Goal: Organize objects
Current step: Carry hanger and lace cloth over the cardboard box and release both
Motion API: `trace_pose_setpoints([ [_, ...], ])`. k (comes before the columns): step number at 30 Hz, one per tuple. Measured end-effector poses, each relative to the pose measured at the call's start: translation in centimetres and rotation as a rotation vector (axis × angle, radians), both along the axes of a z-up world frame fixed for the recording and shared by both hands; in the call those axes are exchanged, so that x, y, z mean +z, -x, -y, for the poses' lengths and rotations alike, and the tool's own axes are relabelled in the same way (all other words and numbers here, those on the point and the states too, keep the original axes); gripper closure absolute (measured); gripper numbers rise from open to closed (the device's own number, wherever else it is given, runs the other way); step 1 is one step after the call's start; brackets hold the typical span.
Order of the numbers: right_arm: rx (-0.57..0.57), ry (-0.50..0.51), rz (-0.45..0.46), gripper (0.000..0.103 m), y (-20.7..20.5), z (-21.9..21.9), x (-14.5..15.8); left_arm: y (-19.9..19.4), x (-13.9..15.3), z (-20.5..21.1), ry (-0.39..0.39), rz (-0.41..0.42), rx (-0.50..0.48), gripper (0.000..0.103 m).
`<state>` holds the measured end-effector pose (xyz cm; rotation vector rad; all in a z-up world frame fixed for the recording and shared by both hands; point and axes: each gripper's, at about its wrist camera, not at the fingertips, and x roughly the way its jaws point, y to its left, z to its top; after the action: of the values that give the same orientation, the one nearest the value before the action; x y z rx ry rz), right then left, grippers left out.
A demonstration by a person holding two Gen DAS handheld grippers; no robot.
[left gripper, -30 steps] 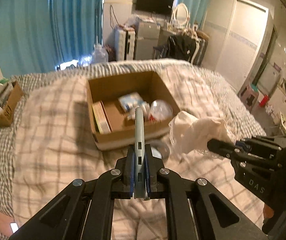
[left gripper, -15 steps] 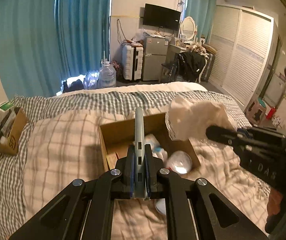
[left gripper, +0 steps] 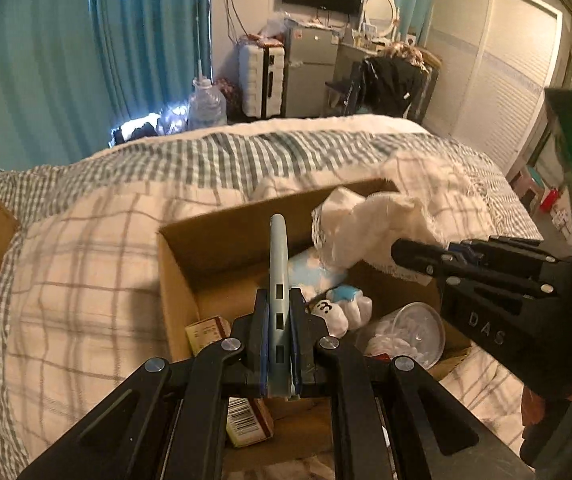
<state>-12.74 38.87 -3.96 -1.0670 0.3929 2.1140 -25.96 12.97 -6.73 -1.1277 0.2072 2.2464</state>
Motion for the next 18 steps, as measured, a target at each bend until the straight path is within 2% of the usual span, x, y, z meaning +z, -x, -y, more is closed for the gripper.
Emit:
trace_pose_setpoints([
  [1, -0.004, -0.006, -0.004, 0.093, 0.0, -0.1, 0.1, 0.0, -0.2, -0.2, 0.004, 0.005, -0.001, 0.095],
  [3, -0.003, -0.022, -0.032, 0.079, -0.4, 0.2, 0.7, -0.1, -0.4, -0.4, 0.011, 0.012, 0.003, 0.094],
  [5, -0.013, -0.033, -0.062, 0.042, -0.7, 0.3, 1.5, -0.3, 0.0, -0.1, 0.007, 0.011, 0.002, 0.091],
  [6, -0.023, -0.044, -0.080, 0.037, -1.2, 0.5, 2.2, -0.3, 0.3, 0.1, 0.004, 0.010, 0.001, 0.083],
  [7, -0.027, -0.050, -0.090, 0.036, -1.4, 0.7, 2.8, -0.5, 0.5, 0.3, 0.004, 0.011, -0.001, 0.076],
  [9, -0.028, -0.064, -0.090, 0.036, -2.1, 1.3, 4.2, -1.1, 1.3, 0.9, 0.022, -0.001, 0.011, 0.039],
  [11, -0.038, -0.100, -0.073, 0.036, -3.2, 2.3, 5.7, -2.0, 2.2, 2.0, 0.024, -0.033, 0.037, 0.032],
  [14, -0.040, -0.125, -0.063, 0.036, -5.0, 4.3, 7.5, -3.2, 3.3, 3.8, -0.002, -0.024, 0.052, 0.031],
  [18, -0.028, -0.139, -0.061, 0.036, -7.8, 7.3, 8.9, -5.9, 4.5, 6.5, -0.032, -0.039, 0.086, 0.017],
])
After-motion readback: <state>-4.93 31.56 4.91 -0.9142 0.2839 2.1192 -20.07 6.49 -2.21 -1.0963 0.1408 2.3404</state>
